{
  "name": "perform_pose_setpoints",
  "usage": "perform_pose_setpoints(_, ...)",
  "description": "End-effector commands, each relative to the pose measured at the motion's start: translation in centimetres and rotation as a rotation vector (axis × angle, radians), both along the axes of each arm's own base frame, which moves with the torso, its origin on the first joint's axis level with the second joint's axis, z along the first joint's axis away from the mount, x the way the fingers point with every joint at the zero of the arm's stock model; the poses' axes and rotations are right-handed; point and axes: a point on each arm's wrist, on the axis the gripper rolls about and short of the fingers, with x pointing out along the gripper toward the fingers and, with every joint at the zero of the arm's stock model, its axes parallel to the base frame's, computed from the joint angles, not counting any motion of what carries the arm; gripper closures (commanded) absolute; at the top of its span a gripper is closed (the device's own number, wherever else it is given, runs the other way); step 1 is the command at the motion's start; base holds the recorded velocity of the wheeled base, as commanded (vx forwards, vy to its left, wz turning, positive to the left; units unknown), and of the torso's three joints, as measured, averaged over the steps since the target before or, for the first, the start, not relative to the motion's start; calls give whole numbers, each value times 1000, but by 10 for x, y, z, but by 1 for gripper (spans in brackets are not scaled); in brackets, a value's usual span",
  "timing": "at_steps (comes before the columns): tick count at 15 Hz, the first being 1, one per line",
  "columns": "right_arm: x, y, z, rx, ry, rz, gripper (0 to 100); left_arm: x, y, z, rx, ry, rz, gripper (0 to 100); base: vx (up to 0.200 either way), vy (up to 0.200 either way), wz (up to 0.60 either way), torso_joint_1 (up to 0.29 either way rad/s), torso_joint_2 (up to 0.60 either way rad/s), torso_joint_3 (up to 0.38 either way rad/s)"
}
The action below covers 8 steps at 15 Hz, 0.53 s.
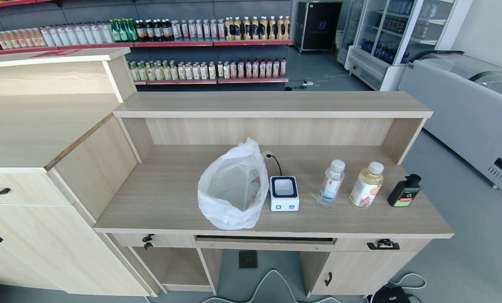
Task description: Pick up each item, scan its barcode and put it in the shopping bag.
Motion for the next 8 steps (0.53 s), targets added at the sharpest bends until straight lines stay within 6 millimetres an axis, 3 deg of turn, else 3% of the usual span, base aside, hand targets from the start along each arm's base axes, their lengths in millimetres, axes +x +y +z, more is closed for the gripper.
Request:
perform_pose_setpoints(1, 54, 0, 103, 54, 99, -19, 100, 0, 0, 0, 0, 0, 0, 0, 0, 0, 0, 0, 0, 0)
perform_pose_setpoints(2, 75, 1, 110, 80, 148, -12, 100, 0, 0, 0, 0, 0, 0, 0, 0, 0, 0, 0, 0, 0)
perform_pose_setpoints(6, 151, -2, 90, 52, 216, -19, 100, 0, 0, 0, 0, 0, 0, 0, 0, 0, 0, 0, 0, 0)
perform_pose_setpoints(7, 166, -3, 80, 52, 236, -16, 0, 0, 0, 0, 0, 0, 0, 0, 0, 0, 0, 0, 0, 0)
perform_pose_setpoints(8, 177, -6, 67, 54, 273, -35, 0, 0, 0, 0, 0, 0, 0, 0, 0, 0, 0, 0, 0, 0)
